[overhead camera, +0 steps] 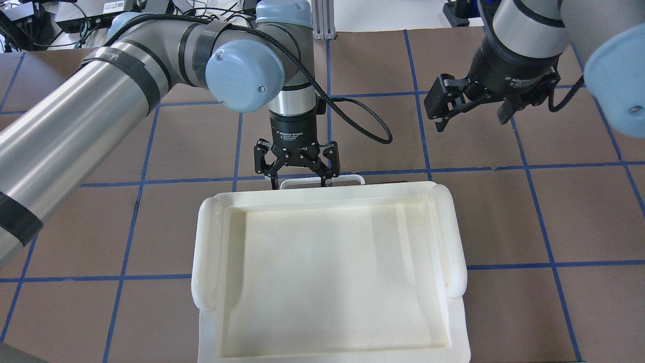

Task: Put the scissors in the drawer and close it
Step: 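Push the drawer front with the left gripper toward the robot's far side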

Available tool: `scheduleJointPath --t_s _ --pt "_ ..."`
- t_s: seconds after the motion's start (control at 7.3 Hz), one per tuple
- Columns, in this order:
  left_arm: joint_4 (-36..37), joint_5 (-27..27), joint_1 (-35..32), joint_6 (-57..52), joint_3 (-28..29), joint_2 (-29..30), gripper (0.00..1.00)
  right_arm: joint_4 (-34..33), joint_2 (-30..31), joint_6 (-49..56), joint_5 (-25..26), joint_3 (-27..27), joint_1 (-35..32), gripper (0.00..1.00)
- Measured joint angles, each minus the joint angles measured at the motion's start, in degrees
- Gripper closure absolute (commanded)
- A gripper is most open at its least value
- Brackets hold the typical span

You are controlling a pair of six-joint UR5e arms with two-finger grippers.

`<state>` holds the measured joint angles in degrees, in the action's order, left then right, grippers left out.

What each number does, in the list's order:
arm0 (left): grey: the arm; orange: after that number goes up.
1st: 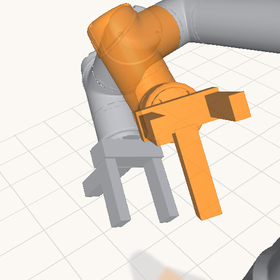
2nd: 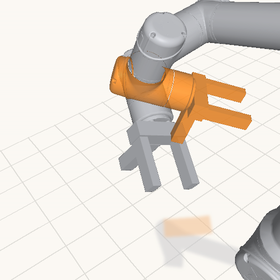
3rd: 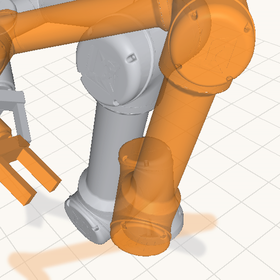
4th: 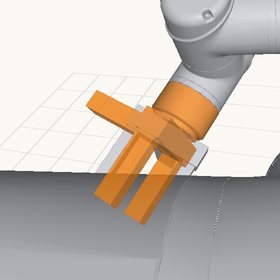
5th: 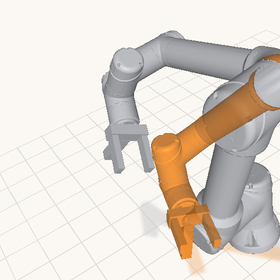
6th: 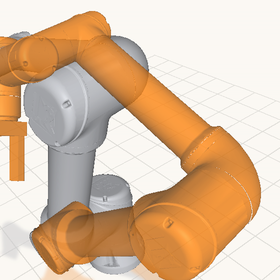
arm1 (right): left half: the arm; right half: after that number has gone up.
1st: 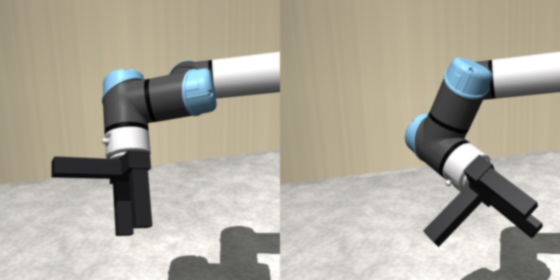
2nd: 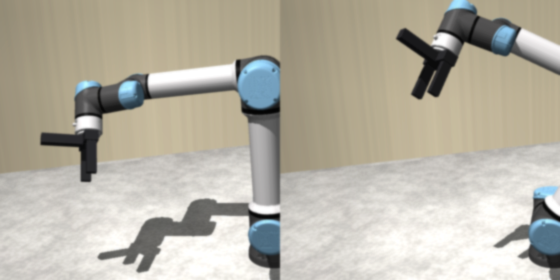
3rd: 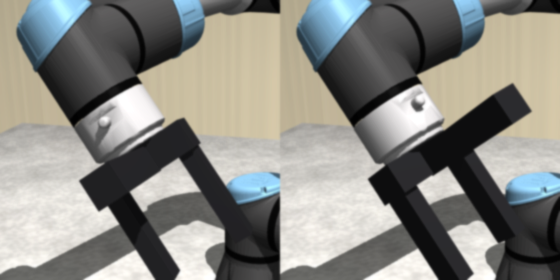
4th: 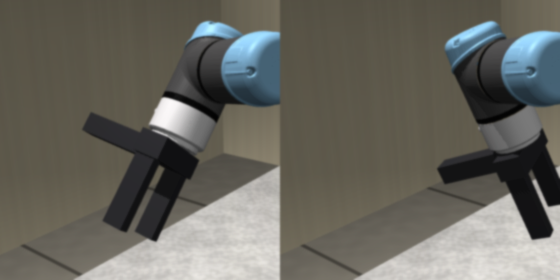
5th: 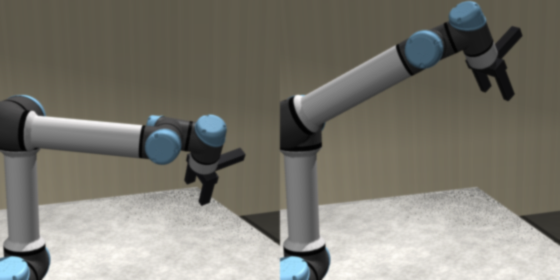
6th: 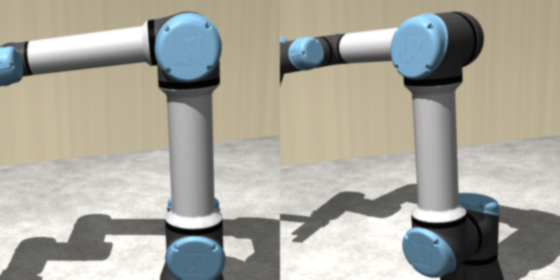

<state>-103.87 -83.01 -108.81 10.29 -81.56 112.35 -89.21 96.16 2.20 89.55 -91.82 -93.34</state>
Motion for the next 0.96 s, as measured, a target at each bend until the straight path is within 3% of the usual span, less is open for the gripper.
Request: scheduleJointPath --t_s 0.96 --pt "-5.39 -0.29 0.28 0.01 0.0 -0.04 0.0 -0.08 0.04 0.0 0.5 0.12 0.15 0.0"
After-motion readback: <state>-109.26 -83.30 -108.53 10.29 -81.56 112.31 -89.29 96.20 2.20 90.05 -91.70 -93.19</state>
